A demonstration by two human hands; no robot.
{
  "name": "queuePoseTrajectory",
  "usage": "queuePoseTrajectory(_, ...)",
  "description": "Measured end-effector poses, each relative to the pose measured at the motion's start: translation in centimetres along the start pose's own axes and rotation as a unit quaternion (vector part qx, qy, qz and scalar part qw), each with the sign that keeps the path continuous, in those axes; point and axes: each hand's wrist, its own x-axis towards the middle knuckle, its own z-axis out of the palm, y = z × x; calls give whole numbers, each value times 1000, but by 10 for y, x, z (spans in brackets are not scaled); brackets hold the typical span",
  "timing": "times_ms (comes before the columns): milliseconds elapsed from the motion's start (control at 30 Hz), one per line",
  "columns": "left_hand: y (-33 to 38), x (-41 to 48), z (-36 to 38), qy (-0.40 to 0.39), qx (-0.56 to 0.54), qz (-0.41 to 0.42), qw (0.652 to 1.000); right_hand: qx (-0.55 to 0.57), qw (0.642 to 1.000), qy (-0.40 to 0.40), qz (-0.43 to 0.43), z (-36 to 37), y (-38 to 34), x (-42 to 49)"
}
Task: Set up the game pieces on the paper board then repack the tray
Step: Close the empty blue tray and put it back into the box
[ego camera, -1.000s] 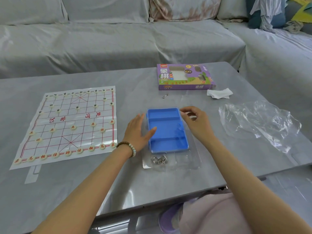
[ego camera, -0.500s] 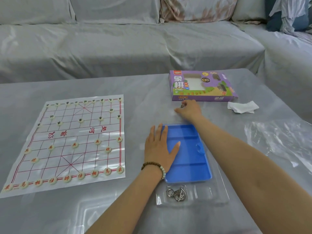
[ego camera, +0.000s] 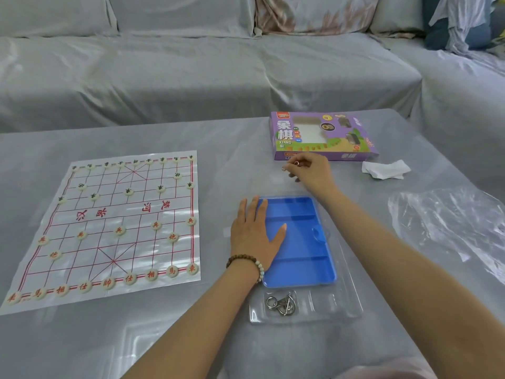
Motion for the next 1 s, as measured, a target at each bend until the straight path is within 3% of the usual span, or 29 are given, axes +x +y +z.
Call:
queuePoseTrajectory(167, 1, 1, -2, 4, -23, 2, 1000, 53, 997, -59, -22, -47, -16, -109)
queuePoseTrajectory(433, 6, -3, -12, -8, -39, -9, 999, -58, 988, -141, 22, -70, 21, -202)
queuePoseTrajectory(500, 8, -14, -14, 2, -92, -21, 995, -81, 988, -133, 18, -75, 27, -206)
queuePoseTrajectory(667, 9, -49, -12, 43, -172, -119, 977, -76, 994, 1, 72, -86, 54, -187)
queuePoseTrajectory(733, 6, -57, -9, 43, -205, -186, 960, -133, 984, -23, 114, -83, 67, -178)
queuePoseTrajectory(833, 7, -62, -2, 21, -215, -184, 959, -196, 973, -67, 99, -68, 72, -173)
queuePoseTrajectory(900, 11, -61, -2, 28, -270, -177, 946, -148, 983, -58, 87, -57, 67, -176)
queuePoseTrajectory(1000, 19, -53, -11, 34, -357, -178, 916, 39, 990, -65, 117, -54, 50, -173)
